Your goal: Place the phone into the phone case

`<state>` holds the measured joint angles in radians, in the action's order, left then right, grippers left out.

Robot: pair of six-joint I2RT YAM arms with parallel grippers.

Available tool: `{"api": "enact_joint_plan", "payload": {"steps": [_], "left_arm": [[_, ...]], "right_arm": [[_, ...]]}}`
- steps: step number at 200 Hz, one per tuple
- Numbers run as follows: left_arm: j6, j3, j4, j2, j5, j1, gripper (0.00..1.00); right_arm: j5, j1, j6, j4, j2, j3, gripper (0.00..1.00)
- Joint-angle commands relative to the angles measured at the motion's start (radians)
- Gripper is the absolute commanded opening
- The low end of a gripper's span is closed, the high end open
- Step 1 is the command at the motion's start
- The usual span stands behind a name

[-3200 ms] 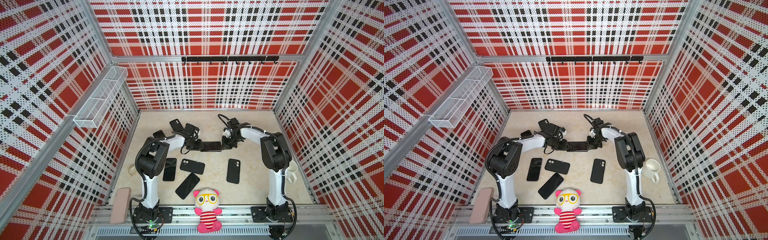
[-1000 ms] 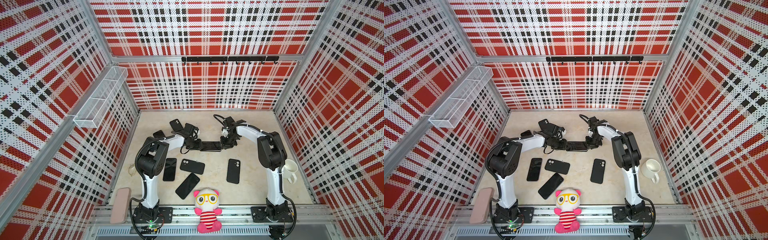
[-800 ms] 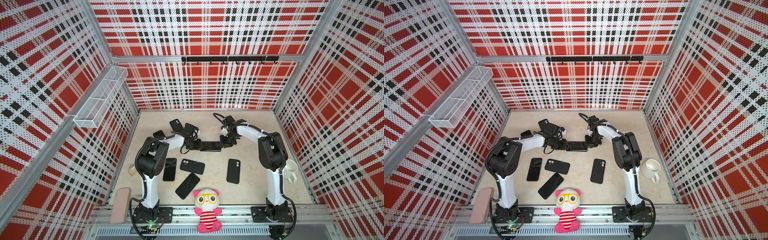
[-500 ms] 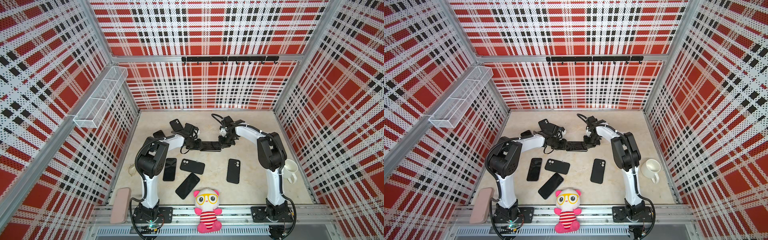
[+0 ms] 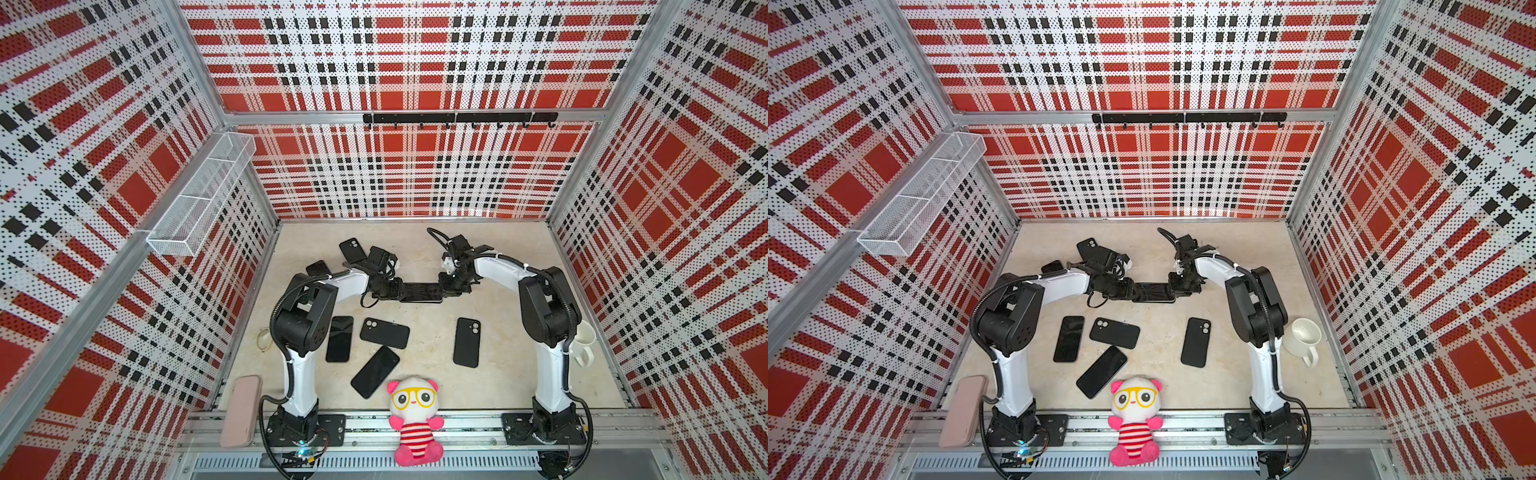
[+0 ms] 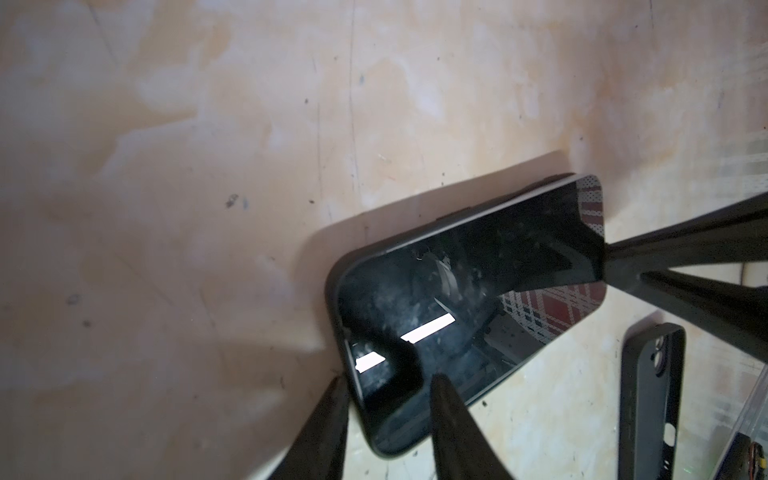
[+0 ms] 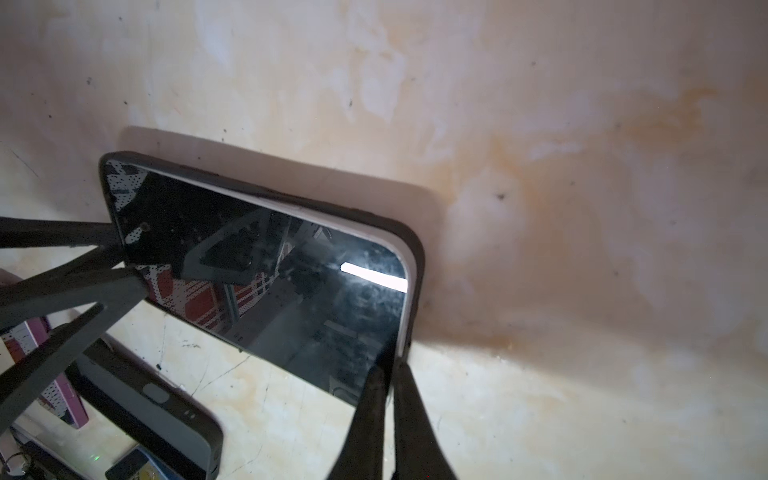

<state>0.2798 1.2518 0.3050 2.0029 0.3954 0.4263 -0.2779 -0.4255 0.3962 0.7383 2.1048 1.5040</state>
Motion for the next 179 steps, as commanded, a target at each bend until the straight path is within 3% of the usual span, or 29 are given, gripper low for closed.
{"api": "enact_joint_plan", "payload": {"steps": [1, 77, 99, 140, 179], "left_arm": [[-0.014, 0.002, 0.022, 0.04, 0.016, 0.006, 0.37], [-0.013, 0.001, 0.021, 0.04, 0.019, 0.009, 0.37], [-0.017, 0.001, 0.023, 0.039, 0.013, 0.005, 0.37], [-0.022, 0.004, 0.028, 0.033, -0.005, -0.014, 0.37], [-0.035, 0.008, 0.039, 0.035, -0.032, -0.019, 0.37]], "right_arm": [[0.002, -0.07, 0.012, -0.005, 0.184, -0.122, 0.09], [0.02, -0.108, 0.019, -0.046, 0.349, -0.148, 0.08], [0.044, -0.104, 0.023, -0.039, 0.274, -0.142, 0.09], [0.19, -0.034, -0.041, 0.197, 0.037, 0.117, 0.17], [0.2, 0.019, -0.108, 0.283, 0.034, 0.313, 0.2]]}}
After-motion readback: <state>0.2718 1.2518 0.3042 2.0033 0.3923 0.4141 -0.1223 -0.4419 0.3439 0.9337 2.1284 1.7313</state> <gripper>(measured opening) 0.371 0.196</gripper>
